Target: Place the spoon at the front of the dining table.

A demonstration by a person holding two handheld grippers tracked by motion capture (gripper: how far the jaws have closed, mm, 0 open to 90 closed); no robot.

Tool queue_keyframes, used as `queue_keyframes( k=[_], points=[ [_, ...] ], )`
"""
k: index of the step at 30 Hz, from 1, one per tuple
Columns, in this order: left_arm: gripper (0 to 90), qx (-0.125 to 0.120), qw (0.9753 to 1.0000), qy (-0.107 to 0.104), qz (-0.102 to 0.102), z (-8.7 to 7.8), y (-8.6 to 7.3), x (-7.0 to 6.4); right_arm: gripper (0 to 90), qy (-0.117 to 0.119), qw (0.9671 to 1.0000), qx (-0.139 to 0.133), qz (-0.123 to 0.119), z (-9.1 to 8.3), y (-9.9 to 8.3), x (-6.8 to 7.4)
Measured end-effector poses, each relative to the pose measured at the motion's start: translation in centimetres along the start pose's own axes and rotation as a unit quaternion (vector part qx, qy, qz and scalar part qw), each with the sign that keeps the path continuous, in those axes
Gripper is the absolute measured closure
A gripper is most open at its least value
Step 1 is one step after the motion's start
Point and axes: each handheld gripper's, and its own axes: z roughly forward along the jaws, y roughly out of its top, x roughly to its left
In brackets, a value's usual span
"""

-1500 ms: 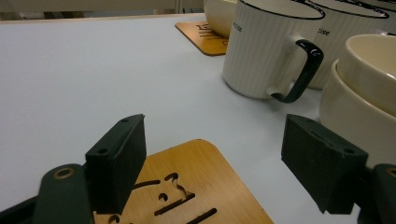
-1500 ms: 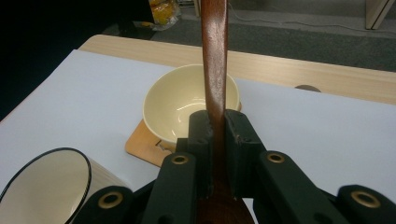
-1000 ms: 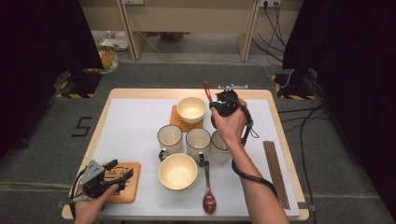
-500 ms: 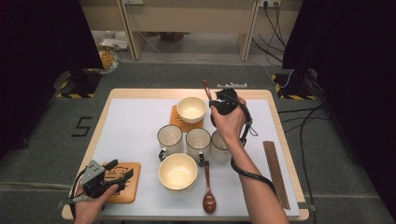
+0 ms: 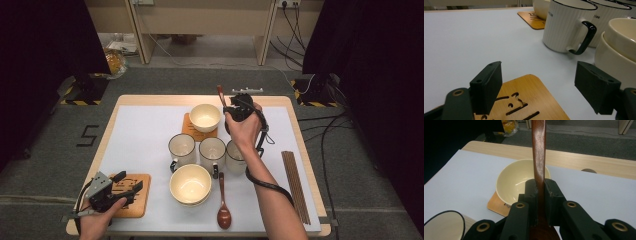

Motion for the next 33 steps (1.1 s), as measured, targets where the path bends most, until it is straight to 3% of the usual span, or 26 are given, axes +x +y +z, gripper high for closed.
queue_keyframes(
  k=[33],
  points=[
    [21.8, -0.001, 1.0000, -0.001, -0.003, 0.0, -0.1, 0.1, 81.5, -0.005, 1.0000, 0.007, 0.003, 1.8, 0.7, 0.0]
  ],
)
